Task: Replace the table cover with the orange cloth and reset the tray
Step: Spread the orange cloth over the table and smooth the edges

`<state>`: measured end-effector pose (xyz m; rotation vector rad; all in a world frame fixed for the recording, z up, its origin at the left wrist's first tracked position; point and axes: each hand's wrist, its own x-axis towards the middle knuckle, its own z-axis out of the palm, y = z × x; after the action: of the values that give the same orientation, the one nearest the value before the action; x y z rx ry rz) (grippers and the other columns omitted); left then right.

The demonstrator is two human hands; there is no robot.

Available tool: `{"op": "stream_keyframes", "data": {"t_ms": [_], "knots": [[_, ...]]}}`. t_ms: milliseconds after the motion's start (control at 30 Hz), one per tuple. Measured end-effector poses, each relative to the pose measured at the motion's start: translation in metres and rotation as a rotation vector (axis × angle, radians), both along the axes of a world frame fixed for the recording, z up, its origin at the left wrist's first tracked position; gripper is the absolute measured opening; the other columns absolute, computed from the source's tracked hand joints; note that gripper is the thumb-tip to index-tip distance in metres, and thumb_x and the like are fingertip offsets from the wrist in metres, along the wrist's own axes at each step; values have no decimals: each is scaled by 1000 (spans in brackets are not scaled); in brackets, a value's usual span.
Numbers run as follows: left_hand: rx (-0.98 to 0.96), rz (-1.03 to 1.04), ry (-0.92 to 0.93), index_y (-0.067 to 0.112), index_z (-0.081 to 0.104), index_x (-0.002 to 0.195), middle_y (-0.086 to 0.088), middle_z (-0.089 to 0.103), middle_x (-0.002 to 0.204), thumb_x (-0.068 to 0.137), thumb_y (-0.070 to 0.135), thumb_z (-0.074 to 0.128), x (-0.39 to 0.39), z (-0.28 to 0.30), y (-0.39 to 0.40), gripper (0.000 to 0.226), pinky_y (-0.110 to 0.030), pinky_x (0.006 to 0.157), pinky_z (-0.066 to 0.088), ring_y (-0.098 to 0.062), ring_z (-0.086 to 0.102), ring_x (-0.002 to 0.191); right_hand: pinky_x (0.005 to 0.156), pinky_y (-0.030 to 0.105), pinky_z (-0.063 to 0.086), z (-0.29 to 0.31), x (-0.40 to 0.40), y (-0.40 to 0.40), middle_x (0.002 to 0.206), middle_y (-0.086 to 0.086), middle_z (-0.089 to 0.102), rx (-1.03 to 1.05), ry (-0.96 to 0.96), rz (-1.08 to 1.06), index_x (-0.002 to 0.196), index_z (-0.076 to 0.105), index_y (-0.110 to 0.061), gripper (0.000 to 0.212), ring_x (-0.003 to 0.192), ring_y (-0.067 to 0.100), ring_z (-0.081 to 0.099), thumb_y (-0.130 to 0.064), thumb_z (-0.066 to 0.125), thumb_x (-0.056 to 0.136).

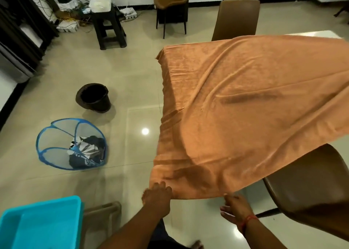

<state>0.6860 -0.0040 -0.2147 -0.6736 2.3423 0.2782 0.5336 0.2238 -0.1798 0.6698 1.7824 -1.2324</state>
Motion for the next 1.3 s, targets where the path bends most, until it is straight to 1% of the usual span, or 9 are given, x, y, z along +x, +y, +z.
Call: {"op": "stream_keyframes", "data": {"t_ms": [67,167,267,400,633,833,900,1133,1300], "knots": [[39,78,6,22,43,131,-5,40,131,78,22,53,0,1,-9,55,-46,86,49,-30,47,113,64,38,53,-5,-6,-1,84,17,52,100,109,-33,99,53,-2,12,69,29,56,-13,57,97],[116,153,99,15,44,130,-6,43,130,90,26,47,-11,8,-29,42,-37,82,46,-26,48,114,65,41,52,-3,-16,-23,74,11,56,239,370,121,93,54,-4,9,63,28,55,-13,55,92],[178,222,209,12,46,132,-7,47,129,96,29,44,-25,11,-57,40,-32,80,45,-24,54,108,68,36,43,23,-28,-70,82,8,60,284,581,271,86,54,-14,6,77,28,56,-14,55,92],[207,226,256,11,47,131,-8,49,129,97,29,45,-50,19,-106,39,-32,82,47,-26,56,109,68,32,37,40,-55,-144,91,2,56,266,784,419,89,57,-14,4,81,23,53,-10,57,90],[235,179,338,14,44,137,-8,48,134,97,33,46,-92,43,-221,44,-37,90,49,-28,55,115,83,38,46,33,-98,-258,96,3,54,387,849,469,89,55,-19,11,92,28,54,-10,56,85],[266,169,362,14,41,139,-9,46,137,98,35,46,-138,56,-310,46,-34,91,47,-27,54,117,79,39,49,35,-121,-317,95,3,54,462,799,452,93,54,-21,8,89,26,54,-16,55,88],[279,167,363,14,41,140,-9,46,138,99,37,45,-157,56,-331,47,-33,92,46,-27,53,118,80,40,49,32,-135,-326,100,5,56,489,843,495,93,55,-21,5,91,26,54,-20,56,89],[328,191,374,16,42,139,-5,48,139,99,40,47,-261,53,-414,47,-30,97,44,-18,53,120,83,40,45,24,-236,-387,95,9,59,579,1057,552,92,60,-12,6,91,29,56,-10,61,86],[305,258,374,13,46,137,-8,53,135,99,38,50,-344,70,-479,46,-28,96,44,-20,55,119,87,41,47,19,-307,-439,102,7,60,596,1003,605,99,60,-15,10,97,27,55,-20,56,90]]}}
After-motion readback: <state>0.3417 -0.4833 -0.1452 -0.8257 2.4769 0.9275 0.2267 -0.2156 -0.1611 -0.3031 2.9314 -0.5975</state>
